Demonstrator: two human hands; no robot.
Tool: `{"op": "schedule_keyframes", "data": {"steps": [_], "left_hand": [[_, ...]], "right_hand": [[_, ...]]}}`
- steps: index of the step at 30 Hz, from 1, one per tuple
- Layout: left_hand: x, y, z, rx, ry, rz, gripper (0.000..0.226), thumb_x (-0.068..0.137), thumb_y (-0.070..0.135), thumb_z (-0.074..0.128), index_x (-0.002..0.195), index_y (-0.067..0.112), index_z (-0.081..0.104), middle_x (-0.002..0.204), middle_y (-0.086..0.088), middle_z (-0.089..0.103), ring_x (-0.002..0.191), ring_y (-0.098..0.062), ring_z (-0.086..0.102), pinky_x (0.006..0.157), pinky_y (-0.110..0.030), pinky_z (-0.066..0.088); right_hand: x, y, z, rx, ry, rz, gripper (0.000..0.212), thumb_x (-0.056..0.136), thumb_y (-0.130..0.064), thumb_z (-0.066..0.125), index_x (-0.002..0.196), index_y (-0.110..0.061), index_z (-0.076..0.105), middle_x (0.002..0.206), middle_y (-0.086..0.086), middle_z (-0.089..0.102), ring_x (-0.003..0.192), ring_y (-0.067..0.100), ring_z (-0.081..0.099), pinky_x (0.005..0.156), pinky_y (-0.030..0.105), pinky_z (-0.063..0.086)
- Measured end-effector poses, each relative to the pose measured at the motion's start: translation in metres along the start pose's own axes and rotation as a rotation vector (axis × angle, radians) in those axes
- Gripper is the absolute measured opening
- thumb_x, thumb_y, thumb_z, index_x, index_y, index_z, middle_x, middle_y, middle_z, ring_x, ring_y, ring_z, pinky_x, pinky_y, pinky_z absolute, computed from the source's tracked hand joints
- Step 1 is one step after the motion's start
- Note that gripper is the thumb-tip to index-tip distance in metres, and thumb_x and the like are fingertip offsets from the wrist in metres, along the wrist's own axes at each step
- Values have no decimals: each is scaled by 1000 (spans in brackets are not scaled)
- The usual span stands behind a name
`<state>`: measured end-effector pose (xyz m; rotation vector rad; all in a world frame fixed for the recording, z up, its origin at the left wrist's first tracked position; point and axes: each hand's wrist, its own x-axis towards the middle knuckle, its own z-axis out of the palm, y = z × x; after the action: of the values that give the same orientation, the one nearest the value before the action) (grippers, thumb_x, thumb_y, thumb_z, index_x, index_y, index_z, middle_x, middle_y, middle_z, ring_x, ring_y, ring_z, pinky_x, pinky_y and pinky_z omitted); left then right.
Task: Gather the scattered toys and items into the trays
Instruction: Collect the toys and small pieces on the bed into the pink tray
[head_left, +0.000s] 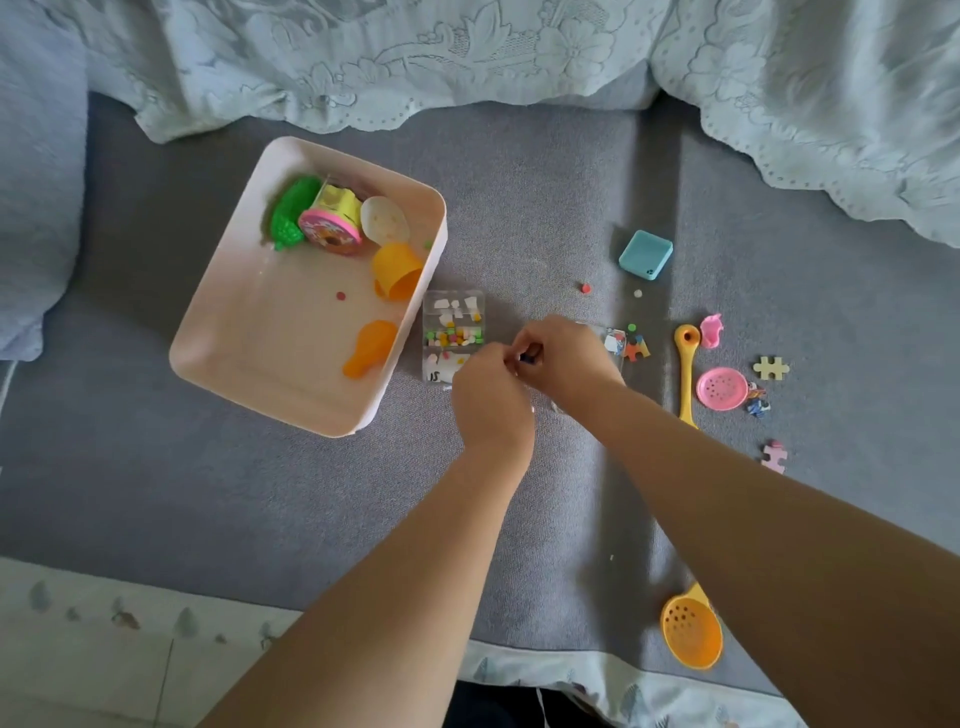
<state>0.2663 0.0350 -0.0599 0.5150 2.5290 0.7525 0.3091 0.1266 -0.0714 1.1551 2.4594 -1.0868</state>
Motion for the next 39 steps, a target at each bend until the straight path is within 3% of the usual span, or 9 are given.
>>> {"op": "schedule_keyframes", "data": {"steps": [8,11,14,20,26,29,33,36,39], "left_hand": [[10,-18,-40,-5,123,44,26,94,7,48,100,15,72,84,-1,69,73,-15,56,60,-19,30],[14,-36,-49,20,53,49,29,90,1,47,100,12,71,80,-7,68,73,-22,62,63,-28,45],[13,-43,-48,-15,-20,41,36,87,-2,47,112,15,67,82,-7,66,75,-25,64,68,-45,54],[-11,-36,-26,-1,-108,93,31,93,2,48,118,11,63,101,-7,66,87,-21,64,78,-37,53],[-24,-34,-9,127,-143,105,17,93,11,51,99,16,66,94,-3,66,86,-21,60,72,-38,49],[-23,-30,-8,115,-171,133,19,91,11,49,96,22,63,93,3,65,86,-18,60,73,-39,49],[-10,-13,-5,200,-106,252,35,96,5,43,127,15,56,110,-6,65,102,-23,60,81,-35,47],[4,0,1,257,-109,229,26,95,0,40,111,8,59,97,-10,65,91,-25,63,66,-31,42],[15,10,8,370,-205,162,15,95,2,48,105,4,59,99,-11,65,93,-25,65,70,-30,46]], "right_hand": [[1,-42,-6,84,-27,-120,11,85,-21,68,94,-19,72,93,-5,63,85,13,62,74,24,50],[5,-54,-4,-3,-158,-112,20,89,-25,63,106,-19,71,101,0,69,94,18,64,85,32,52],[1,-41,-10,69,-66,-21,22,91,-15,61,111,-19,69,104,1,69,93,17,63,81,28,50],[-13,1,-30,41,-6,72,19,90,-10,59,102,-19,71,102,-2,67,87,13,62,74,23,46],[-33,8,-3,-244,-171,-164,14,85,-33,67,99,-32,67,101,-13,59,105,13,55,88,29,41],[-33,8,11,-402,-133,-195,15,88,-32,59,101,-31,65,106,-5,61,112,21,52,98,34,35],[-28,9,7,-157,26,-60,17,87,-18,57,97,-28,68,100,-3,67,95,22,64,81,31,50],[-15,14,-13,39,238,93,19,88,-16,59,103,-23,66,106,1,62,89,22,63,72,30,49],[10,20,-35,50,354,173,22,90,-12,54,108,-19,63,110,6,60,93,24,61,73,30,44]]}}
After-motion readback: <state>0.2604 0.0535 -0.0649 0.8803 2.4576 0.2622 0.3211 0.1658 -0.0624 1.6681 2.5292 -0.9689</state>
